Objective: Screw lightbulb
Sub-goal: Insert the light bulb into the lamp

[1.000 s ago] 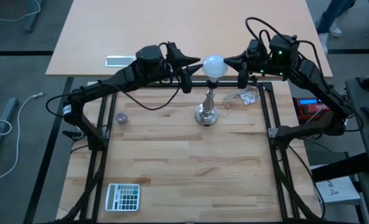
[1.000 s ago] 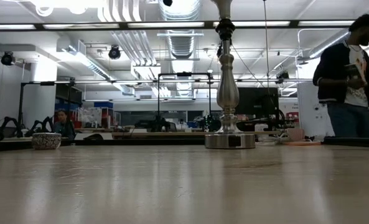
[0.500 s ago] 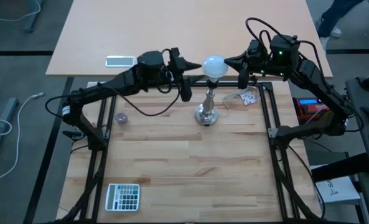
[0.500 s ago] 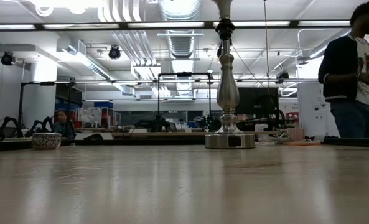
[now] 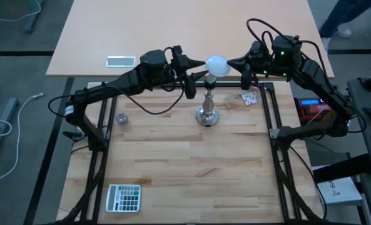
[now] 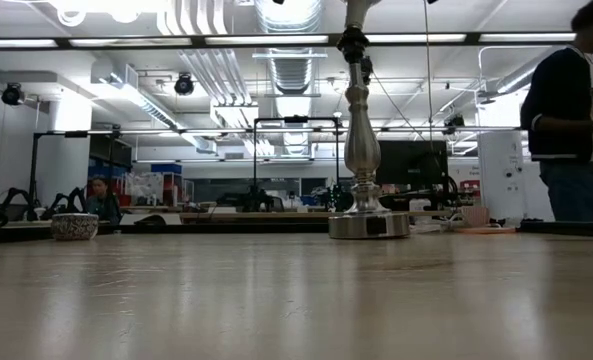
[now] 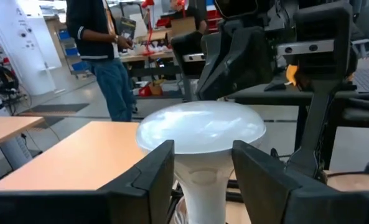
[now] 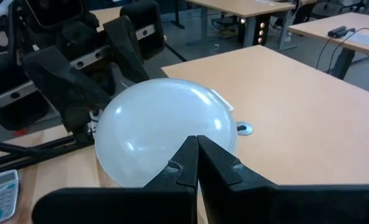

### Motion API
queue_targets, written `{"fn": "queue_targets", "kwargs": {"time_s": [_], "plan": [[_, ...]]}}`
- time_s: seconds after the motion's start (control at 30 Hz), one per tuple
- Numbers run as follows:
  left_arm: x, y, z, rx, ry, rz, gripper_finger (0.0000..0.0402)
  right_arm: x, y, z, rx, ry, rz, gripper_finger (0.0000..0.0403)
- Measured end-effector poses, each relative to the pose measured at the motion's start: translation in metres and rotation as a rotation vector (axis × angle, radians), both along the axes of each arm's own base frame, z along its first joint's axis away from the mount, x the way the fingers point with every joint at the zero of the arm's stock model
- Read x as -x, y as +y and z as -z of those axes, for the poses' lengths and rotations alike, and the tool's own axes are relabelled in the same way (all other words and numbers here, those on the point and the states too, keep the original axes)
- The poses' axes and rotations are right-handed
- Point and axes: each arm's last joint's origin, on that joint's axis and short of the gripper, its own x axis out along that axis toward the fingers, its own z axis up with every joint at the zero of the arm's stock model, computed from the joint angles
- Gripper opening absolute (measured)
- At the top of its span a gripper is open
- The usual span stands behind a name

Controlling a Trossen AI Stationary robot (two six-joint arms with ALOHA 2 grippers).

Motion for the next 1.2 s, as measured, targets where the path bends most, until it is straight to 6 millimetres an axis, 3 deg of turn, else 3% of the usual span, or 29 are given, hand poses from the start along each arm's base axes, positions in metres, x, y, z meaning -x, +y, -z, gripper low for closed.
{"fn": "queue_targets", "kwargs": {"time_s": [1.2], "plan": [[0.0022,0.0062,0.0056,0.036,0.042,-0.071,0.0147,-0.0014,0.0033,-0.0030,-0.013,-0.036,-0.057,0.0000]]}}
